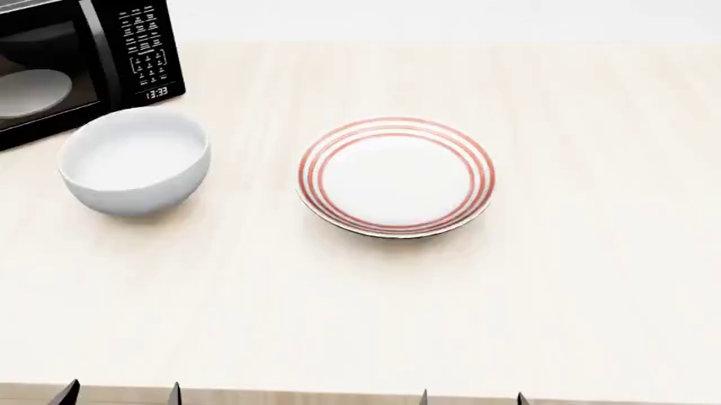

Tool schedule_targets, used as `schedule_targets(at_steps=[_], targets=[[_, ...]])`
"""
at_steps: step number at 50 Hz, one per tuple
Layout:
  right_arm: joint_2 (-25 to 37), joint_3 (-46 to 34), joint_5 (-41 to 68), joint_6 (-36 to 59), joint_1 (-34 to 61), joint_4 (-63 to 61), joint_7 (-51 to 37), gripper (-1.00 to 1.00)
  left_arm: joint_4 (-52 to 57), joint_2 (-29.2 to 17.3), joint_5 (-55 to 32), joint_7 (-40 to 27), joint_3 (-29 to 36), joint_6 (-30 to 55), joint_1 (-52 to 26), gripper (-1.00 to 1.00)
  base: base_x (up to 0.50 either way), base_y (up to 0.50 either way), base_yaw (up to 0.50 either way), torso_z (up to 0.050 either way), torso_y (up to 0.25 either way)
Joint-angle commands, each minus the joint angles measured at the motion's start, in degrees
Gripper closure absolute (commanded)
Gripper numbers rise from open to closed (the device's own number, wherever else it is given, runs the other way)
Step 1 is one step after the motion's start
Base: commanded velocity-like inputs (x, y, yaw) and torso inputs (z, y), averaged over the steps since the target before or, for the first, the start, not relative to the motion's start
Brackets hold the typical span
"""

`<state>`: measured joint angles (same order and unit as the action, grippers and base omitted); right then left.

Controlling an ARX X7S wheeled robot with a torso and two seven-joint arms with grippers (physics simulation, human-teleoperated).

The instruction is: Pick up the white bowl and put it on the plate.

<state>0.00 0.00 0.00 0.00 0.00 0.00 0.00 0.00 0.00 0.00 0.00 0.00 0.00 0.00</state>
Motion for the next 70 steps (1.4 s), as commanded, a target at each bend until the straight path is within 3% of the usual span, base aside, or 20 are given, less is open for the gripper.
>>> schedule_targets(at_steps=[1,23,25,33,49,70], targets=[[0.9,-1.2,0.4,-0.1,-0.4,-0.6,-1.5,-1.0,0.6,-0.9,-1.3,-0.6,1.2,0.2,0.4,-1.0,0.0,0.0,0.0,0.0,0.0],[3.7,-4.2,2.3,-0.8,-1.0,-1.8,-6.5,-1.0,-0.1,-4.1,-2.2,-3.6,5.1,-1.7,0.6,-1.0,0.0,0.0,0.0,0.0,0.0],[3.8,-4.1,3.2,0.0,-0.9,-2.4,-6.5,-1.0,-0.1,-4.5,-1.5,-3.9,5.5,-5.9,1.2,-1.0,0.0,0.0,0.0,0.0,0.0],[4.8,-4.5,2.2,1.7,-3.8,-10.4,-8.7,-1.0,10.0,-5.5,3.1,-6.7,7.0,-5.3,4.5,-1.0,0.0,0.0,0.0,0.0,0.0],[6.6,-4.8,0.1,7.1,-7.8,-28.5,-12.6,-1.0,25.8,-7.5,3.2,-9.9,4.9,-0.4,8.3,-1.0,0.0,0.0,0.0,0.0,0.0],[8.0,-6.9,-0.2,11.5,-9.0,-37.0,-14.2,-1.0,37.3,-8.9,2.2,-10.7,5.6,4.1,10.3,-1.0,0.0,0.0,0.0,0.0,0.0]])
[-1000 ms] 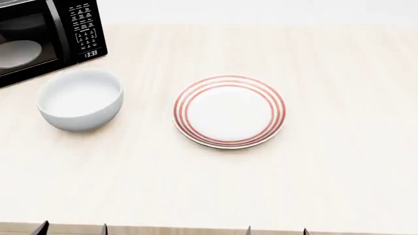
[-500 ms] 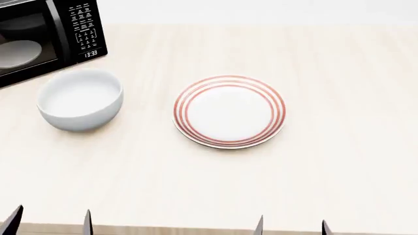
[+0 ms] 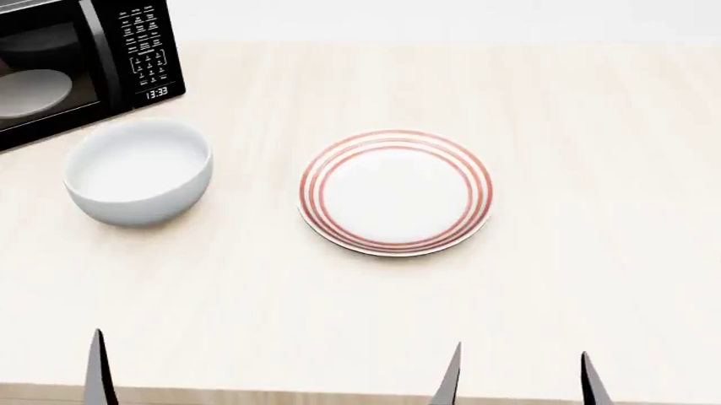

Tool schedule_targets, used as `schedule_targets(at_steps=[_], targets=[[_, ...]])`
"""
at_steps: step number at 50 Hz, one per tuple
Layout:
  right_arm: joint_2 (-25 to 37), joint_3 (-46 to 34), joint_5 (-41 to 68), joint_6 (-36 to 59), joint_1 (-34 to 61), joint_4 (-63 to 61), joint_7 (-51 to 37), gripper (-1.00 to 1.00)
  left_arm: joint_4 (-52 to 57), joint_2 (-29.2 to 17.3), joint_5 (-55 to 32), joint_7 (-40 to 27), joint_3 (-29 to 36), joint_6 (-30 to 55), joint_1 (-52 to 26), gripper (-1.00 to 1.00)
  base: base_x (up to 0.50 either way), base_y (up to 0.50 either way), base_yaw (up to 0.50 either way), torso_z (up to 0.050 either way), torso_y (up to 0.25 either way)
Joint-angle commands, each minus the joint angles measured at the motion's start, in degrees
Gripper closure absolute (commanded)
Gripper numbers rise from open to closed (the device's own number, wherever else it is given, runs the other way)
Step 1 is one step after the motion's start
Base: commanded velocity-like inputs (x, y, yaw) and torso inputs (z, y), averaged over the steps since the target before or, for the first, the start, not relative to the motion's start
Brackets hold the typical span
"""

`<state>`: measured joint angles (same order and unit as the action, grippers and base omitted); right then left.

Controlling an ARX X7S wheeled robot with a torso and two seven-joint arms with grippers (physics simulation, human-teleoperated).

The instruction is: Pick up the white bowl and put it on the plate.

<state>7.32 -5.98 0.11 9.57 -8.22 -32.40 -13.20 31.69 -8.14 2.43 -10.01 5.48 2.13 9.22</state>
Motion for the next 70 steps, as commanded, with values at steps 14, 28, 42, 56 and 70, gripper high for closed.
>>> schedule_targets(at_steps=[14,28,42,56,70], targets=[[1.8,-1.9,-0.2,2.0,-0.7,-4.7,-1.5,-1.0,6.9,-1.7,0.3,-1.5,0.9,2.2,1.1,-1.0,0.0,0.0,0.0,0.0,0.0],[2.4,-2.3,1.0,2.1,-0.9,-5.1,-1.8,-1.0,7.4,-2.5,0.6,-2.2,1.5,2.3,1.2,-1.0,0.18,0.0,0.0,0.0,0.0],[3.0,-2.4,1.6,1.7,-0.9,-5.1,-2.6,-1.0,7.3,-3.1,1.2,-3.0,2.1,2.2,1.2,-1.0,0.5,0.0,0.0,0.0,0.0],[3.5,-3.1,1.5,1.6,-0.8,-4.7,-3.3,-1.0,6.9,-3.7,1.3,-3.7,2.5,2.0,1.2,-1.0,0.5,0.0,0.0,0.0,0.0],[3.9,-4.0,0.7,1.4,-0.5,-4.4,-4.2,-1.0,7.7,-4.2,1.5,-4.1,3.0,3.1,1.2,-1.0,0.32,0.0,0.0,0.0,0.001]])
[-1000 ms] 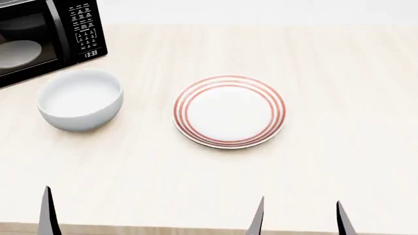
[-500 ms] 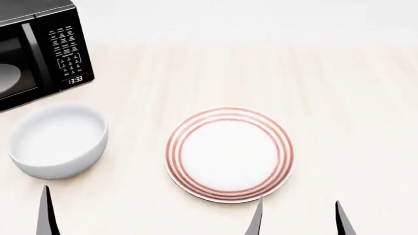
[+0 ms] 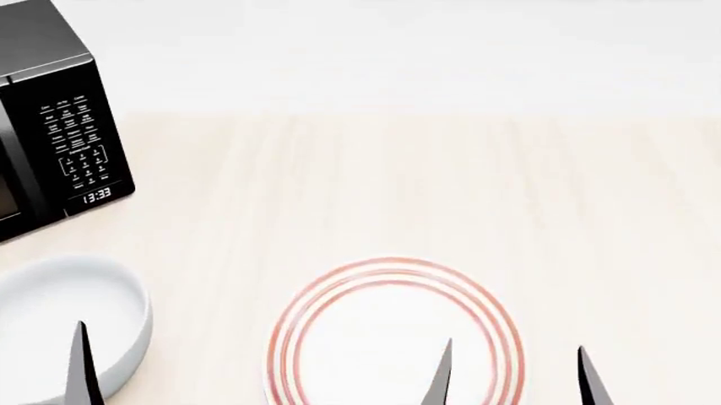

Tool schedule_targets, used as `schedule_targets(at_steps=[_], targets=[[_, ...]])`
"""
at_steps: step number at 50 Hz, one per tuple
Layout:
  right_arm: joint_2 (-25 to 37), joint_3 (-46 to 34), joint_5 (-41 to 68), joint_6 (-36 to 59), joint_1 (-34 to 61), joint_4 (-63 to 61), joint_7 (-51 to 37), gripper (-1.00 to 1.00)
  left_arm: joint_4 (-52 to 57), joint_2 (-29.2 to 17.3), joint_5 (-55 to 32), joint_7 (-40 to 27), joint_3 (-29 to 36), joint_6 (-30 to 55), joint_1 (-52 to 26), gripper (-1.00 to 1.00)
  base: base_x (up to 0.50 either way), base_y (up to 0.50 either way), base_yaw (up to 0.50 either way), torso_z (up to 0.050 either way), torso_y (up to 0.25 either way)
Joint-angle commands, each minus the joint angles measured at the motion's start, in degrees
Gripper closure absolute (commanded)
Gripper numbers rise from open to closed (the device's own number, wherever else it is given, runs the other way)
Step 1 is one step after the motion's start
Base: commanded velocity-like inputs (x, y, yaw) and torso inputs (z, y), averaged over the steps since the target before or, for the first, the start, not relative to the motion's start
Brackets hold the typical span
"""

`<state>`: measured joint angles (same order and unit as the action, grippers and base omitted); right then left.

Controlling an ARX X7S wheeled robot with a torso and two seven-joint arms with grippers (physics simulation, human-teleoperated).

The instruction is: Pick up the white bowl and put it on the plate.

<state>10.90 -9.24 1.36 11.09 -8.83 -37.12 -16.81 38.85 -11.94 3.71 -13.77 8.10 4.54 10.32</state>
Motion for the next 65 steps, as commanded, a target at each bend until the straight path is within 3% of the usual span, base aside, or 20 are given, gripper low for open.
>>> schedule_targets(at_steps=[1,11,21,23,25,29,36,41,49,53,57,65], targets=[[0.4,-0.7,-0.5,-0.1,0.1,0.3,-0.7,-1.0,0.8,-0.5,0.3,-0.4,0.4,0.8,0.1,-1.0,0.0,0.0,0.0,0.0,0.0],[0.8,-1.1,-0.4,-0.3,0.1,0.6,-1.0,-1.0,7.2,-0.9,1.8,-0.2,1.0,7.1,0.0,-1.0,0.0,0.0,0.0,0.0,0.0],[1.2,-1.7,0.0,-0.1,0.1,0.8,-1.0,-1.0,21.1,-1.1,0.6,4.2,-1.5,21.7,-3.4,-1.0,0.0,0.0,0.0,0.0,0.0],[1.3,-1.9,-0.1,-0.2,0.1,0.9,-1.0,-1.0,21.1,2.3,2.5,9.5,-4.5,22.5,-4.6,-1.0,0.0,0.0,0.0,0.0,0.0],[1.5,-1.8,0.0,-0.2,0.2,1.1,-1.0,-1.0,21.1,11.3,10.1,21.5,-9.4,22.7,-7.2,-1.0,0.0,0.0,0.0,0.0,0.0],[1.6,-1.9,0.1,-0.2,0.2,1.1,-1.2,-1.0,21.1,11.9,11.0,26.3,-13.6,29.4,-14.8,-1.0,0.0,0.0,0.0,0.0,0.0],[1.8,-2.2,0.1,-0.2,0.5,1.8,-1.3,-1.0,21.1,11.9,21.8,42.3,-19.9,41.7,-32.4,-1.0,0.0,0.0,0.0,0.0,0.0],[2.0,-2.3,0.3,-0.3,0.5,2.0,-1.5,-1.0,20.5,10.4,30.3,52.5,-21.0,52.3,-42.9,-1.0,0.0,0.0,0.0,0.0,0.0],[2.2,-2.2,0.4,-0.8,0.4,2.4,-1.9,-1.0,12.0,6.9,29.6,52.5,-23.3,55.1,-46.0,-1.0,0.0,0.0,0.0,0.0,0.0],[2.3,-2.1,0.7,-0.8,0.4,2.5,-2.0,-1.0,9.0,5.9,29.6,53.9,-24.2,59.6,-46.8,-1.0,0.0,0.0,0.0,0.0,0.0],[2.6,-1.2,1.4,-0.6,0.5,2.5,-2.4,-1.0,7.8,3.1,31.7,57.0,-22.6,69.8,-51.3,-1.0,0.0,0.0,0.0,0.0,0.0],[2.9,-1.7,1.1,-0.9,0.7,3.4,-2.9,-1.0,3.8,2.7,32.5,58.1,-21.4,76.0,-51.9,-1.0,0.0,0.0,0.0,0.0,0.0]])
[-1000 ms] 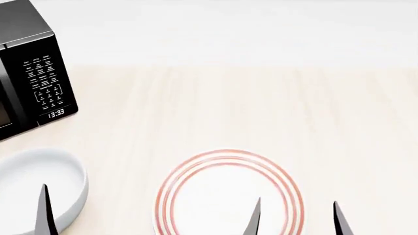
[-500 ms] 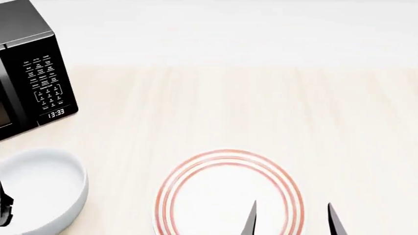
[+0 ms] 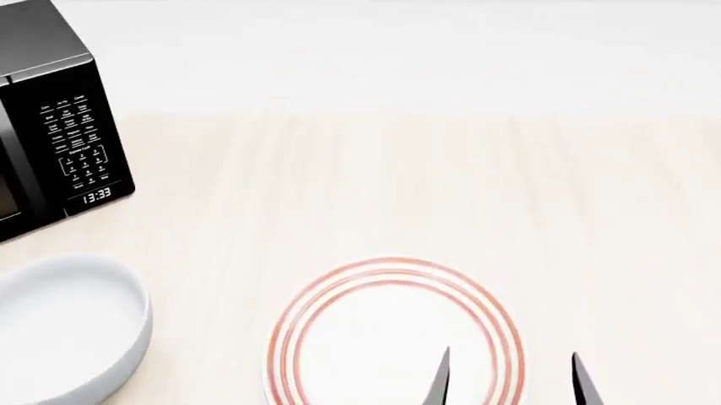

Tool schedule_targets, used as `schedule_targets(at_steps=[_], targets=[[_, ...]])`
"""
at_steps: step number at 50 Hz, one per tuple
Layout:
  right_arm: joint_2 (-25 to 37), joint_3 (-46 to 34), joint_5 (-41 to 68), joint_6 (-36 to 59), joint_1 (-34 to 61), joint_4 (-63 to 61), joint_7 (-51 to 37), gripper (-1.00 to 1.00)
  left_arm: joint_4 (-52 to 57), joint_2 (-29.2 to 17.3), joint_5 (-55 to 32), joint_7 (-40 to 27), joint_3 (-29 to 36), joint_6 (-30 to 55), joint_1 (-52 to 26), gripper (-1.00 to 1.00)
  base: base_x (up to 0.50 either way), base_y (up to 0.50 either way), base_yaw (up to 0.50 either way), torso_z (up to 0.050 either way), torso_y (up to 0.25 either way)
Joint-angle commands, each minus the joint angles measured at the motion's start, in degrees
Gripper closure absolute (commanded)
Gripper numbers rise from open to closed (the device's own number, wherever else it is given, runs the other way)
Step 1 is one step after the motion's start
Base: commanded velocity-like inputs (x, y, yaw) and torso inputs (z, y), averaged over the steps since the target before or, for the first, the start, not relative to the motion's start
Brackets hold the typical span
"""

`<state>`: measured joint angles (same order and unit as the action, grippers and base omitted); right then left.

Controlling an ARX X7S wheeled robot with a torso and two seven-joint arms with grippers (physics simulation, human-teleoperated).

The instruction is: Pick up the white bowl and put it on the plate.

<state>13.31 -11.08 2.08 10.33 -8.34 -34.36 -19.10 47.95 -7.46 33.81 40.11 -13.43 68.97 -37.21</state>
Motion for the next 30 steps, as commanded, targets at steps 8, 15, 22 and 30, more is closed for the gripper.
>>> schedule_targets(at_steps=[8,15,22,30], targets=[[0.8,0.0,0.7,0.0,0.1,0.4,-1.1,-1.0,-8.5,-1.0,2.3,3.9,0.0,13.7,-4.7,-1.0,0.0,0.0,0.0,0.0,0.0],[1.1,-0.4,0.9,0.0,0.3,0.4,-1.4,-1.0,-12.1,-0.6,1.9,3.4,-2.0,13.9,-4.6,-1.0,0.0,0.0,0.0,0.0,0.0],[1.4,-0.8,1.1,-0.2,0.4,0.6,-1.6,-1.0,-15.3,-0.4,1.3,3.5,-3.3,14.5,-5.1,-1.0,0.0,0.0,0.0,0.0,0.0],[1.6,-1.0,1.5,-0.4,0.5,0.9,-1.9,-1.0,-18.5,1.3,0.0,2.7,-5.9,12.6,-3.8,-1.0,0.0,0.0,0.0,0.0,0.0]])
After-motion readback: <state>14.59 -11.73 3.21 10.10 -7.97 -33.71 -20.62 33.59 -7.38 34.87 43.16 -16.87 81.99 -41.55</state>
